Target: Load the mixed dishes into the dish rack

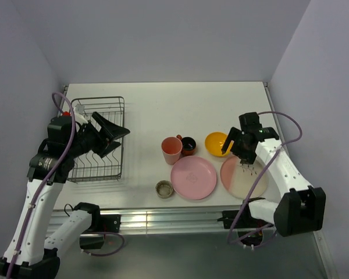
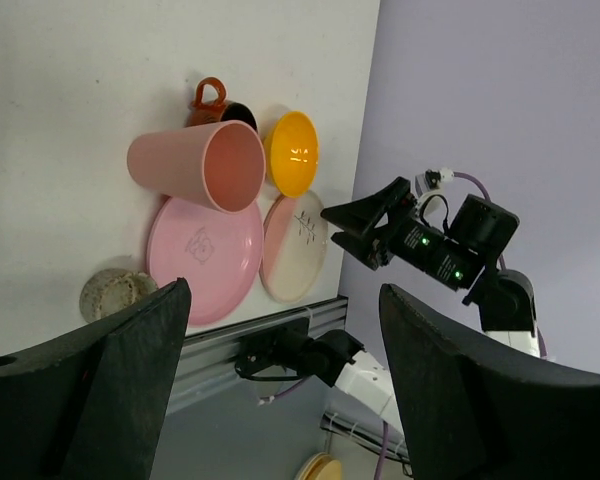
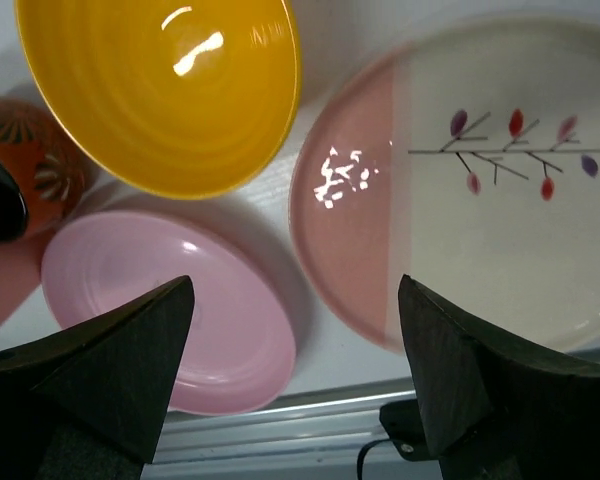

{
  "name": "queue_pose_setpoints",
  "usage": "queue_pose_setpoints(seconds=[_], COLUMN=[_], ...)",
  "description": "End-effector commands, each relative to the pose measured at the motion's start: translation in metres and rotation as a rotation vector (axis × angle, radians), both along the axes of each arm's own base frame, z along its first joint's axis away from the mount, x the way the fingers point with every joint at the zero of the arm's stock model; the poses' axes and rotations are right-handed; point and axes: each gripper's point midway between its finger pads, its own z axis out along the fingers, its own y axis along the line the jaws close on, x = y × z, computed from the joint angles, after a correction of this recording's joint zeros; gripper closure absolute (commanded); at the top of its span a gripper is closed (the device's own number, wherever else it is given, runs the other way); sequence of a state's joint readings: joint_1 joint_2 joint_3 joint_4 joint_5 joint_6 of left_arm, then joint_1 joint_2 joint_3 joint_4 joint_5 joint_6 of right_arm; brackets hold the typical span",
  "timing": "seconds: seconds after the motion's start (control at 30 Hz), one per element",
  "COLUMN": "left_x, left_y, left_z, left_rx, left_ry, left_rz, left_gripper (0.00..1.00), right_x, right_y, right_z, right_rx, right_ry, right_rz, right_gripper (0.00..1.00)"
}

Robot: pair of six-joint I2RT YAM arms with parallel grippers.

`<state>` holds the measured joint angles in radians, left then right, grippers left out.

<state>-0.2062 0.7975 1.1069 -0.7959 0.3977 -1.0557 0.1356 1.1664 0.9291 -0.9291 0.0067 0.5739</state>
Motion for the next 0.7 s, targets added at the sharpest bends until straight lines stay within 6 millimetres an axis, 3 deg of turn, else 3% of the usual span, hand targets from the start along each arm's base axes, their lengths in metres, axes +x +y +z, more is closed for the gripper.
queue_pose_setpoints(seconds=[0.0, 0.2, 0.47, 0.6, 0.67], left_x=[-0.003, -0.004, -0.001, 0.002, 0.004], left_y=[-0.002, -0.005, -0.006, -0.008, -0.009], left_z=[0.022, 0.022, 0.023, 0.025, 0.025], left_rx=[0.018, 0.008, 0.011, 0.005, 0.008], left_ry=[-0.065, -0.068, -0.062, -0.062, -0.062], left_rz=[-0.047, -0.061, -0.073, -0.080, -0.084], left_gripper=[0.18, 0.18, 0.18, 0.19, 0.19], right_x=[0.039, 0.076, 0.108, 0.119, 0.120], right_y=[0.004, -0.002, -0.003, -0.001, -0.002], right_z=[0.009, -0.012, -0.051, -0.061, -0.064], right_rx=[0.050, 0.066, 0.071, 0.079, 0.073], right_ry=[-0.101, -0.105, -0.045, -0.021, -0.011], right_rz=[0.006, -0.027, -0.059, -0.062, -0.070], right_gripper=[0.10, 0.16, 0.25, 0.36, 0.52])
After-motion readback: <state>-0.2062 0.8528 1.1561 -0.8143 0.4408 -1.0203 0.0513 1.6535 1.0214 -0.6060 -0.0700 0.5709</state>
